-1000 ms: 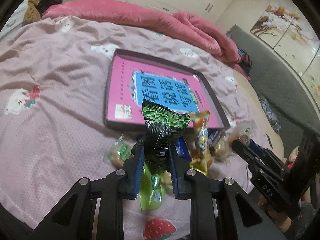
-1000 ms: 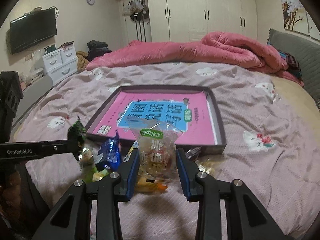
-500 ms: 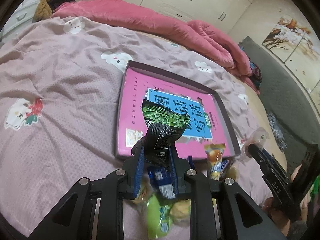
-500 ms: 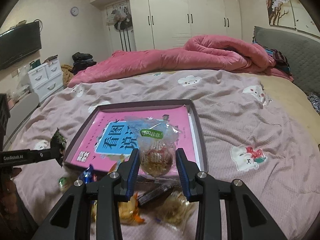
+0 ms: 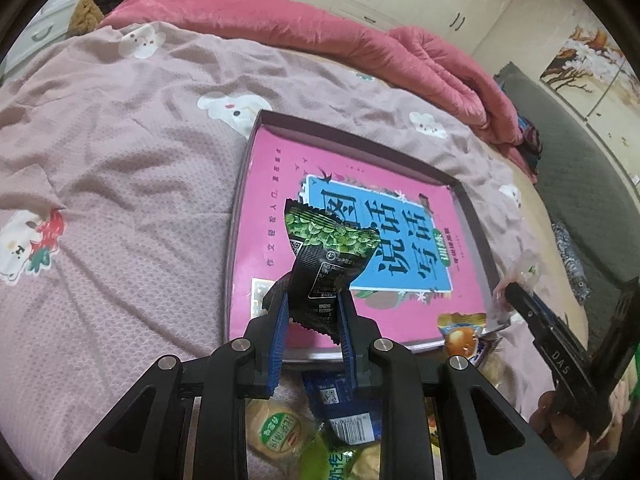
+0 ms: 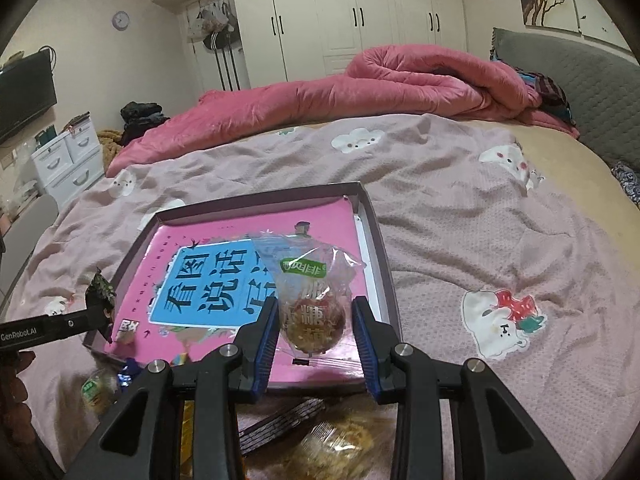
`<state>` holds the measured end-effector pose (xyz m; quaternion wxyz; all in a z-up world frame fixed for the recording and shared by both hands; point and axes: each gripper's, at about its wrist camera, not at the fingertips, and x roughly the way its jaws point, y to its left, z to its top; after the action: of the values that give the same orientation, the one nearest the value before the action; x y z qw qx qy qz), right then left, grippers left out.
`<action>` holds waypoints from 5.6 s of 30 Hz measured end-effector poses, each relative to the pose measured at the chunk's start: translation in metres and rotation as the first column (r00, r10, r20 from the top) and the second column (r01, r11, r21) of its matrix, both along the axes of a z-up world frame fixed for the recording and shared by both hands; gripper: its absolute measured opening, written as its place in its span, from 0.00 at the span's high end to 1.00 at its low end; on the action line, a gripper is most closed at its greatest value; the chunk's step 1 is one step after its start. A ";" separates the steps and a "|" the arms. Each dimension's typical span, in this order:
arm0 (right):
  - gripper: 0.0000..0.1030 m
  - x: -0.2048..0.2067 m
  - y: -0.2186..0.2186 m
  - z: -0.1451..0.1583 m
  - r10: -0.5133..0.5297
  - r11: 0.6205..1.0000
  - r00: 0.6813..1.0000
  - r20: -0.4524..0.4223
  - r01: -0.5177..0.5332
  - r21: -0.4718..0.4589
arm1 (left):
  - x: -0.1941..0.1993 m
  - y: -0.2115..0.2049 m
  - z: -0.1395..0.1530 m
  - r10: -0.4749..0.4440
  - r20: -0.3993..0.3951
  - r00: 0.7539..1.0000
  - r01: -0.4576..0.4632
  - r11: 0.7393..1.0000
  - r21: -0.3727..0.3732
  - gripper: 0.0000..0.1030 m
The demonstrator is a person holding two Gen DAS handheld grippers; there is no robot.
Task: Organize snacks
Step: 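Lift both held bags and carry them over the tray with both tools, then lower both bags onto the pink book and open both tools, then grasp the long yellow snack bag with the right tool while the left tool returns to the pile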
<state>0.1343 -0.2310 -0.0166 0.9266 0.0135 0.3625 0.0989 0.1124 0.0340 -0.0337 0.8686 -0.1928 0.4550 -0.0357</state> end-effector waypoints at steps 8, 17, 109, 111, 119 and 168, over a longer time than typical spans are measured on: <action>0.64 0.012 0.001 -0.014 0.002 1.000 0.999 -0.051 -0.004 -0.030 | 0.004 -0.006 -0.010 -0.014 -0.042 0.999 0.015 0.999 0.036 0.76; 0.64 0.016 0.002 -0.025 -0.001 0.998 0.996 -0.094 -0.004 -0.055 | 0.005 -0.009 -0.012 -0.024 -0.050 0.998 0.027 0.998 0.052 0.76; 0.40 -0.042 0.005 0.041 0.101 0.991 0.994 0.030 -0.103 0.087 | -0.048 0.001 0.035 -0.074 0.058 0.996 0.072 0.997 0.040 0.26; 0.40 -0.044 0.005 0.042 0.104 0.990 0.994 0.030 -0.106 0.088 | -0.049 0.002 0.035 -0.071 0.055 0.996 0.068 0.997 0.044 0.26; 0.40 -0.050 0.012 0.042 0.128 0.988 0.991 0.027 -0.129 0.084 | -0.057 0.010 0.031 -0.059 0.033 0.998 0.058 0.998 0.023 0.21; 0.43 -0.053 0.054 -0.015 0.251 0.967 0.951 -0.181 -0.241 0.078 | -0.060 -0.008 -0.026 -0.165 -0.139 0.976 0.191 0.960 0.202 0.21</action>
<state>0.0815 -0.1768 -0.0318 0.8675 0.0030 0.4451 0.2218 0.0519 0.0260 -0.0594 0.8484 -0.0581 0.5234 -0.0530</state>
